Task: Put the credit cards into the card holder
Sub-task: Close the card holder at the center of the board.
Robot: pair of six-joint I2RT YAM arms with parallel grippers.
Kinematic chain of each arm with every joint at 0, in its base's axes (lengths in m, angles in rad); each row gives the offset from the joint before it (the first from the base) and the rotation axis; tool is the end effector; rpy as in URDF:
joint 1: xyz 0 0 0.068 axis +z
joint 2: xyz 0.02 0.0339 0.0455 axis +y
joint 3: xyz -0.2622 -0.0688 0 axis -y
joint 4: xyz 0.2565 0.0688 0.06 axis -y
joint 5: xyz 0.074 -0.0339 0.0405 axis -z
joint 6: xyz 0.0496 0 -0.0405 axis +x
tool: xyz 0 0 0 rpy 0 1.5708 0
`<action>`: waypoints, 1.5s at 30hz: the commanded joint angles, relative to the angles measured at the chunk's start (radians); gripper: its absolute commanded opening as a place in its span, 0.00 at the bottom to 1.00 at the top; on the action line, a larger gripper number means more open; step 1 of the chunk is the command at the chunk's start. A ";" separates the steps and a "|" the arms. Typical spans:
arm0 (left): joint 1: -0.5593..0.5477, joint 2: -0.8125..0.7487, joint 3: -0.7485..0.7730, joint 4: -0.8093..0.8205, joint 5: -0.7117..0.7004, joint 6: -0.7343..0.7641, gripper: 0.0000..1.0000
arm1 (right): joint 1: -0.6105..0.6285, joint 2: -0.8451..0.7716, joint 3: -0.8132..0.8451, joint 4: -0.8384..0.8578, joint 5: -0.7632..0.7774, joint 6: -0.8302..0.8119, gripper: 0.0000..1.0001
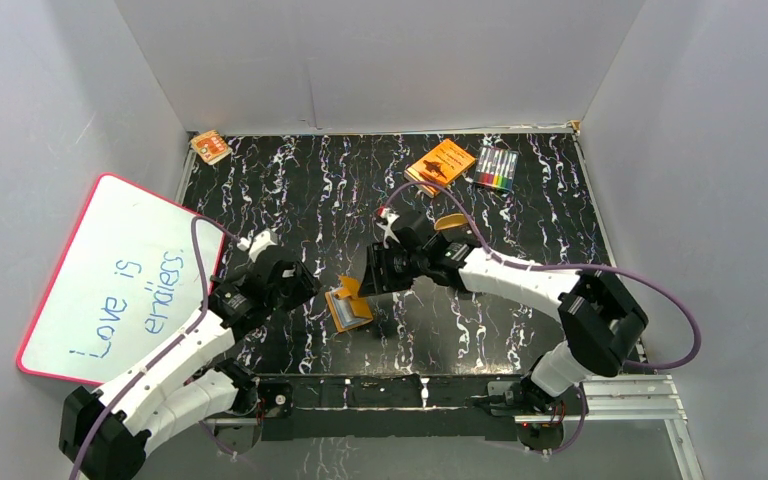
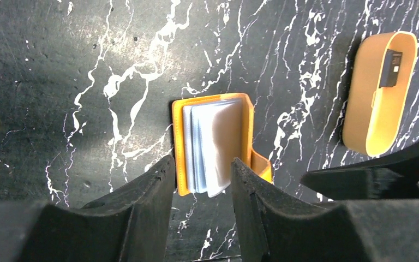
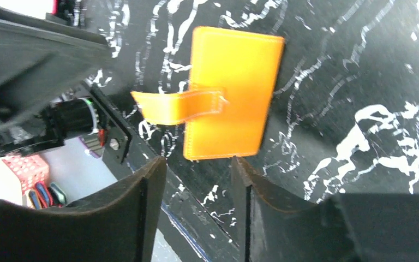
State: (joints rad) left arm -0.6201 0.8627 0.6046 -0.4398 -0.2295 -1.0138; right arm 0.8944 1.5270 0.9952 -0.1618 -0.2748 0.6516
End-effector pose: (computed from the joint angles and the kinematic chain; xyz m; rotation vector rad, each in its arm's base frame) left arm 0.1746 -0.1108 0.2266 -0.5754 2.2483 -0.6053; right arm 0.2109 0.2842 0.2193 -0.4614 2.4497 1.0610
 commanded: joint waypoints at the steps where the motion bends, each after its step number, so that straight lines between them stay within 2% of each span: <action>1: -0.002 -0.013 0.080 -0.052 -0.030 0.005 0.42 | -0.009 -0.023 -0.044 0.034 0.063 -0.004 0.45; 5: -0.002 -0.004 0.104 -0.054 -0.025 0.006 0.45 | -0.001 0.068 0.003 0.026 -0.011 -0.040 0.32; 16: -0.001 0.043 0.082 0.007 0.062 -0.009 0.51 | 0.082 0.275 0.118 0.056 -0.051 -0.059 0.30; 24: -0.002 0.129 0.055 0.078 0.134 0.002 0.52 | 0.104 0.332 0.124 0.038 -0.029 -0.044 0.32; 32: -0.001 0.305 0.017 0.120 0.089 0.019 0.52 | 0.107 0.321 0.108 0.040 -0.019 -0.030 0.35; 39: -0.001 0.373 -0.019 0.152 0.071 0.030 0.50 | 0.109 0.293 0.094 0.051 -0.027 -0.021 0.39; 45: -0.001 0.407 -0.038 0.164 0.062 0.037 0.41 | 0.109 0.244 0.089 0.030 -0.006 -0.017 0.46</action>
State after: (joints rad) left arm -0.6201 1.2528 0.5841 -0.2667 -0.1375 -0.9957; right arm 0.9986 1.8299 1.0974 -0.1124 -0.3193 0.6380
